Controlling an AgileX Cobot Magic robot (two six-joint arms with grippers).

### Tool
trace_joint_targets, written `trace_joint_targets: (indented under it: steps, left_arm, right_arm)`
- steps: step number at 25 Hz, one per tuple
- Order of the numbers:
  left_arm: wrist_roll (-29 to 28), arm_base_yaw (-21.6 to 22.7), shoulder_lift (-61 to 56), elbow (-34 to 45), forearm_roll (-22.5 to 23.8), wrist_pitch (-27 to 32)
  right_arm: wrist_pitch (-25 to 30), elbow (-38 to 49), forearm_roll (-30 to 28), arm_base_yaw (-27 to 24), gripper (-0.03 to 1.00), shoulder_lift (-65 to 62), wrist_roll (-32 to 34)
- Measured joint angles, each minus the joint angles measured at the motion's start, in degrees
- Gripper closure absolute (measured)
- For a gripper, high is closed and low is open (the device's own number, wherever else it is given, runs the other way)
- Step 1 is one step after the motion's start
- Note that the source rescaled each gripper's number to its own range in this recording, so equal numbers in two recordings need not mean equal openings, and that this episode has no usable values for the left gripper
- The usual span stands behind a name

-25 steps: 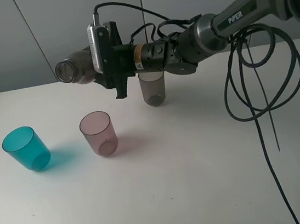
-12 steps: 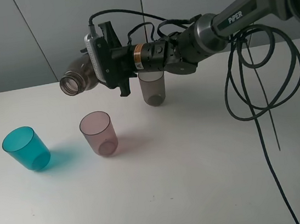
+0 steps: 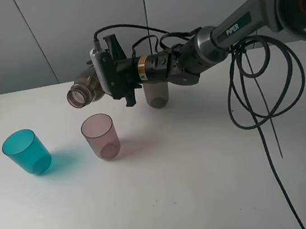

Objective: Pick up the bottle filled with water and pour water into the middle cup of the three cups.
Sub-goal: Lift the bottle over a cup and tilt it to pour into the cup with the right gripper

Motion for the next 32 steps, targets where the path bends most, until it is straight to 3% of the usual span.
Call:
trace_joint_targets:
  steps: [12, 32]
  left_arm:
    - [0.0, 0.0, 0.0, 0.0, 0.0, 0.0]
    - [0.0, 0.0, 0.0, 0.0, 0.0, 0.0]
  right_arm:
    - [-0.5, 0.0, 1.9, 0.0, 0.92, 0.9, -9.9]
    - [-0.5, 0.0, 2.7, -1.4, 0.92, 0.9, -15.6]
